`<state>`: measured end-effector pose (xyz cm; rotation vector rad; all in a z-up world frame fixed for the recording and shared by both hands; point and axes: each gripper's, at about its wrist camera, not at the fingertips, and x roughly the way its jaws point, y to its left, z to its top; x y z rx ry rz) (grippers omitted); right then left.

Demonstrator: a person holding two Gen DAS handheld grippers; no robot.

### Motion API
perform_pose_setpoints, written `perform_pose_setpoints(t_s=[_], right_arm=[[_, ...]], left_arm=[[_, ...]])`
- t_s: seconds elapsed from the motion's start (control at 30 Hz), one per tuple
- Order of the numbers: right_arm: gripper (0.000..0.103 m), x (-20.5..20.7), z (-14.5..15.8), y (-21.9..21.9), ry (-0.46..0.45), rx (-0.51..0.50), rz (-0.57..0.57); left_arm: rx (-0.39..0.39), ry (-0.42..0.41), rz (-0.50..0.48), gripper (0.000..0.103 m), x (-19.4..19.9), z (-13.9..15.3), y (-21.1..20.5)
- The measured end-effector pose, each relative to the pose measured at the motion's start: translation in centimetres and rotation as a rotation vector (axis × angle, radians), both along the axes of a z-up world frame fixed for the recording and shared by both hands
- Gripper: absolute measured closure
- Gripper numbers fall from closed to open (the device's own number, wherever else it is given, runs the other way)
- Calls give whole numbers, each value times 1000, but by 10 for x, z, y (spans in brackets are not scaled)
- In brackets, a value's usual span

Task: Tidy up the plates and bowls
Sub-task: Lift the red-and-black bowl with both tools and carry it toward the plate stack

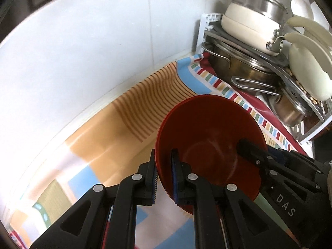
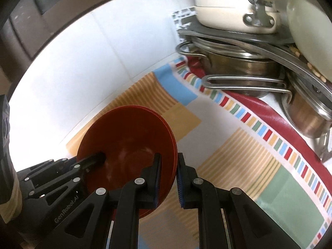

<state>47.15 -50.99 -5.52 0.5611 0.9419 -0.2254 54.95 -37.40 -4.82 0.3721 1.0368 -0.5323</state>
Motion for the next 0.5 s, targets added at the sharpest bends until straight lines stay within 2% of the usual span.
perform_pose_setpoints(t_s=[0.27, 0.5], right_arm=[[88, -26, 27, 38, -12, 8, 69], [88, -52, 50, 76, -34, -2, 156]], left_arm=[[-13, -7, 68, 90, -32, 22, 41], [-34, -32, 143, 90, -78, 45, 85]])
